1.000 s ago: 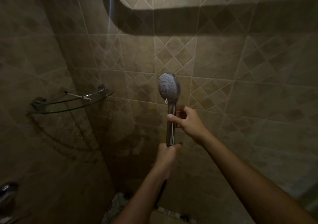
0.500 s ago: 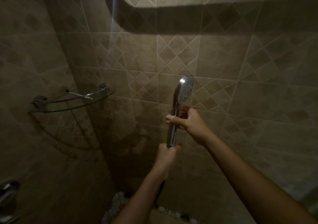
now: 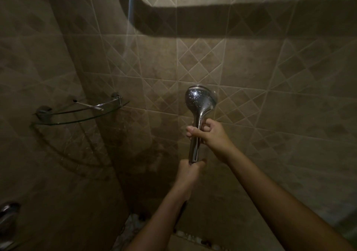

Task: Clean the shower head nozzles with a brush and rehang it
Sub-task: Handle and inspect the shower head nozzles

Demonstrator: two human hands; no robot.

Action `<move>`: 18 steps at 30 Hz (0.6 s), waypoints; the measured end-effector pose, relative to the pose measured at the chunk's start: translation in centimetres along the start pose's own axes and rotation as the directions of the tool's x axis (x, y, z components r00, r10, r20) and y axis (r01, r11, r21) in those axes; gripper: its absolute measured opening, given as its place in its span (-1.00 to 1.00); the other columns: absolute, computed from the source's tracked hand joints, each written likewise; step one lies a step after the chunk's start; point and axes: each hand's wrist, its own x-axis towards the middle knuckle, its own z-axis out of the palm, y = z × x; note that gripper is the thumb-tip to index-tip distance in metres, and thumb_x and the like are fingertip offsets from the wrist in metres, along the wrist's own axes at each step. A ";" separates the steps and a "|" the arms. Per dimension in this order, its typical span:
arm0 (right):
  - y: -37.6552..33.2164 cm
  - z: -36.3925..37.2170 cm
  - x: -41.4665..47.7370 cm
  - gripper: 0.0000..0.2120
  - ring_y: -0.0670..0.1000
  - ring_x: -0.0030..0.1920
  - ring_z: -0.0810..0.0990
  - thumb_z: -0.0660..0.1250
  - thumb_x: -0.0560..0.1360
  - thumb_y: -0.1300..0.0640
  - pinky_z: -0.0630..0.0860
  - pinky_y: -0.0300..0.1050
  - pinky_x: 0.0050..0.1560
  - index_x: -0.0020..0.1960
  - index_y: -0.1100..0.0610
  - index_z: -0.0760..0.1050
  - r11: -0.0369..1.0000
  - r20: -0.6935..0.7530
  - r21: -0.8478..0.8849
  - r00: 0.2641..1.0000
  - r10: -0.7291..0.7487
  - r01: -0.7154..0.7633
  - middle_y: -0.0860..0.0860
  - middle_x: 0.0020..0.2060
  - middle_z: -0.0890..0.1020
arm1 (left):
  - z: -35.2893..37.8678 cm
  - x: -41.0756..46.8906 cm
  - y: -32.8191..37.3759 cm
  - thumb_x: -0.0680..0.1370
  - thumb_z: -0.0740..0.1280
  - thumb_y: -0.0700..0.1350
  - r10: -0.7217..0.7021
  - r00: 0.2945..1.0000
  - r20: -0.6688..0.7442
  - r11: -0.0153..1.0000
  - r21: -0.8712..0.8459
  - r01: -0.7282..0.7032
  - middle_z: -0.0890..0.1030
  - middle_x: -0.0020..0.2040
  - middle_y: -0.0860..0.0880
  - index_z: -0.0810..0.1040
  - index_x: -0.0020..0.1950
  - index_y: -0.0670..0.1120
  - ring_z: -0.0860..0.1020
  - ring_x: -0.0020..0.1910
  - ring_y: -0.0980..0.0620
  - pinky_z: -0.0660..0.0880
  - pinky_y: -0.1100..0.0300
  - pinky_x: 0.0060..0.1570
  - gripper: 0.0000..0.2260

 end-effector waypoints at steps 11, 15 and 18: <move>-1.1 -0.4 -0.4 -0.69 0.11 -0.08 0.68 0.50 0.48 0.23 0.69 -0.08 -0.04 0.16 0.30 0.51 0.990 0.084 -0.140 0.996 -0.022 0.034 0.09 -0.23 0.64 | -0.6 0.3 -0.4 0.58 0.37 -0.06 -0.051 0.999 0.010 0.998 -0.045 0.052 0.62 0.03 -0.08 0.48 0.14 -0.04 0.65 -0.02 -0.02 0.61 0.07 -0.06 -0.82; -1.1 -0.2 -0.8 -0.75 0.06 0.12 0.69 0.42 0.53 0.23 0.61 -0.04 0.11 0.19 0.17 0.52 0.996 0.132 -0.094 0.991 0.008 0.004 0.14 0.10 0.69 | -0.1 0.1 -0.6 0.57 0.37 -0.03 -0.081 0.997 0.009 0.994 -0.072 0.082 0.65 0.07 -0.08 0.50 0.26 -0.09 0.67 -0.02 -0.02 0.58 0.10 -0.16 -0.70; -1.0 0.3 -1.2 -0.77 -0.03 -0.03 0.67 0.48 0.49 0.08 0.63 -0.13 -0.01 0.09 0.16 0.57 0.984 0.089 -0.164 0.995 -0.053 0.067 0.07 -0.04 0.66 | 0.0 0.1 -0.5 0.60 0.34 -0.04 -0.075 0.997 -0.005 0.996 -0.055 0.074 0.62 -0.04 -0.02 0.53 0.07 -0.01 0.61 -0.09 0.07 0.46 0.19 -0.25 -0.91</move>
